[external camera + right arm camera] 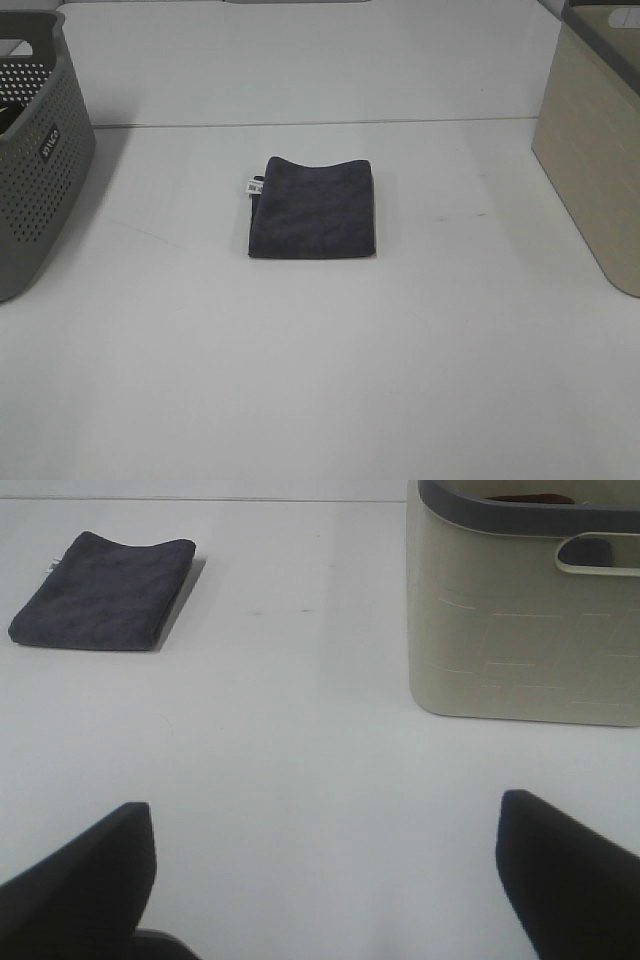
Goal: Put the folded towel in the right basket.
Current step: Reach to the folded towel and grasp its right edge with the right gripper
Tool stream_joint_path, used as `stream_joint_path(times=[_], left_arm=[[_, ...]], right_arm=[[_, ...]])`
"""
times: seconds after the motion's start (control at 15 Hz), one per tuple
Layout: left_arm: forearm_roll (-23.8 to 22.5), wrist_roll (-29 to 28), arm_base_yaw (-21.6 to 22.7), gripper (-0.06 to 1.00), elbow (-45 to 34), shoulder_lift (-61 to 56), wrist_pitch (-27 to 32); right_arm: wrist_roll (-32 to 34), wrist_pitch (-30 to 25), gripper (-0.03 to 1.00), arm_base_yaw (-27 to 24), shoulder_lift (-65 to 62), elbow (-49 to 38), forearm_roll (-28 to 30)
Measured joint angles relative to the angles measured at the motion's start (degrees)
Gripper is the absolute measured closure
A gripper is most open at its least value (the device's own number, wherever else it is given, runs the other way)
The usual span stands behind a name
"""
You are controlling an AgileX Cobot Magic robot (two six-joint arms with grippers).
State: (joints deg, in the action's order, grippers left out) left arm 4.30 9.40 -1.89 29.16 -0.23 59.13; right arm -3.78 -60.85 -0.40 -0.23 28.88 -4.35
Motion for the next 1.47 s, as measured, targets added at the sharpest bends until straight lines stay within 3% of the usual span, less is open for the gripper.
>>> stream_joint_path(times=[1.47], left_arm=[[0.0,0.0,0.0,-0.04,0.0,0.0,0.0]], right_arm=[[0.0,0.0,0.11,0.0,0.0,0.0,0.0]])
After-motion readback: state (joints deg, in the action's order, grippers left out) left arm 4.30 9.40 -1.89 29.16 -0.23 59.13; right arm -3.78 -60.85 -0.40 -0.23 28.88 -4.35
